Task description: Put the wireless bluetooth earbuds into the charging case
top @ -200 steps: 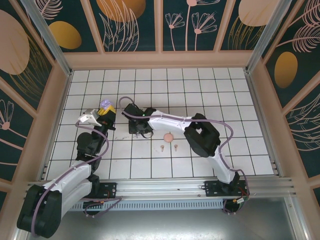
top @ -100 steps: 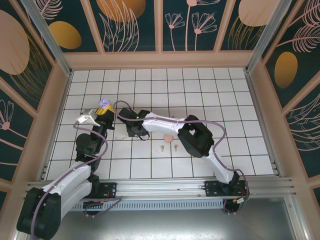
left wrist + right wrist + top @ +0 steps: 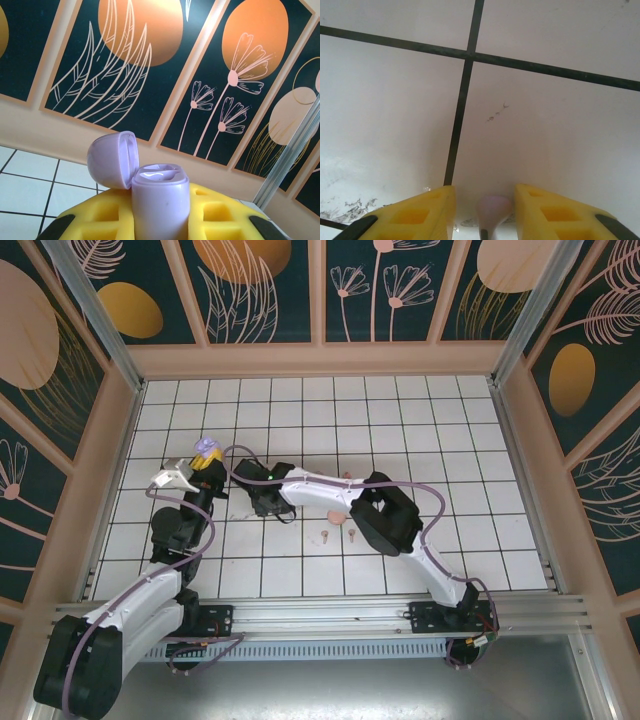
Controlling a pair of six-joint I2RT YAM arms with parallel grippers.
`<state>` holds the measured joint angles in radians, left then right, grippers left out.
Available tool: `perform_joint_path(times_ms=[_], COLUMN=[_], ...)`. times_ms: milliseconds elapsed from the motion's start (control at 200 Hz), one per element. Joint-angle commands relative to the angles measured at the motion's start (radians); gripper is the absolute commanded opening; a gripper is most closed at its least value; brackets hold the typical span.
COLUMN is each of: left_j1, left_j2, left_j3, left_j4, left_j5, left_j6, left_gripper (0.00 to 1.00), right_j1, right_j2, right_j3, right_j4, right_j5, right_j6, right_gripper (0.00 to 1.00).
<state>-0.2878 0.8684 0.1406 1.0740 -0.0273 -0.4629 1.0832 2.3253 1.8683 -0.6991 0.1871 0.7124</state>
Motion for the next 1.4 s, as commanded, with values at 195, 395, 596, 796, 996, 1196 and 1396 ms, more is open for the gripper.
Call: perform_joint_path(times_ms=[195,395,596,796,996,1196,1396], left_j1=[0.006,0.006,0.006,0.006,0.007,0.007,0.007], left_j2=[-0.003,-0.002,0.0,0.0,0.0,0.001,0.007], left_j3=[0.001,0.002,0.004,0.01,0.026,0.056,0.121], left_j4=[0.065,0.066,0.064,0.057,0.037,-0.003,-0.096], left_j5=[-0.006,-0.005,-0.002,0.004,0.01,0.044,0.134], left_j6=[-0.012,-0.014,-0.017,-0.018,-0.016,0.003,0.06], left_gripper=[0.0,0.0,0.0,0.0,0.0,0.0,0.0], right_j1=[0.012,0.015,0.017,0.016,-0.001,-0.039,-0.086], right_j2=[0.042,0.046,0.044,0.024,-0.036,-0.137,-0.224], right_j3=[0.032,0.033,0.031,0.028,0.004,-0.061,-0.107], right_j4=[-0.051,-0.051,-0.045,-0.035,-0.008,0.048,0.089], right_j5=[0.02,0.022,0.02,0.031,0.054,0.064,0.074], right_j6=[-0.014,-0.014,-0.013,-0.016,-0.021,-0.024,-0.048], right_gripper=[0.33,0.29,0.25,0.22,0.21,0.21,0.2])
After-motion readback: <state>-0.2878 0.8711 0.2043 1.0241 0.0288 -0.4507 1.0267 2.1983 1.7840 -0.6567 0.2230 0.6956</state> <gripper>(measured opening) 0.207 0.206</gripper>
